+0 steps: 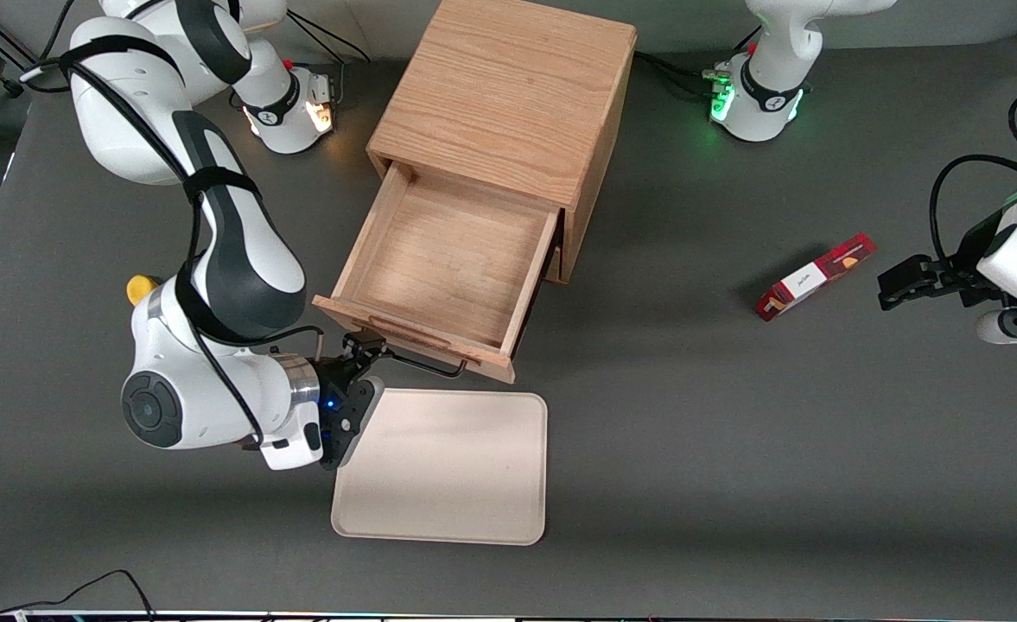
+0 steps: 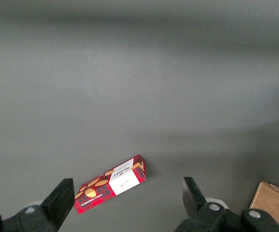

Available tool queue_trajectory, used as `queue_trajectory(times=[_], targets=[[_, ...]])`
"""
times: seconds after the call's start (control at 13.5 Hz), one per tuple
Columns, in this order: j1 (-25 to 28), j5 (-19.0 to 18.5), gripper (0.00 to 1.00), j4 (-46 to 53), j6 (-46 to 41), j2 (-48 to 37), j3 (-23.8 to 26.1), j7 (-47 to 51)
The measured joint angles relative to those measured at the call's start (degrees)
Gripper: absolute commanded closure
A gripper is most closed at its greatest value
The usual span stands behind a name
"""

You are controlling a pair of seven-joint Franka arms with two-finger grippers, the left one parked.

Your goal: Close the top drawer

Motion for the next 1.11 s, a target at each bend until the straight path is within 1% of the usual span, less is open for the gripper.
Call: queue_trajectory(times=[0.74, 1.11], targets=[[0.60, -0.15, 0.00, -0.01, 0.07, 0.54, 0.85, 0.00], [1.62, -2.34, 0.00, -0.12, 0.51, 1.56, 0.78, 0.00]])
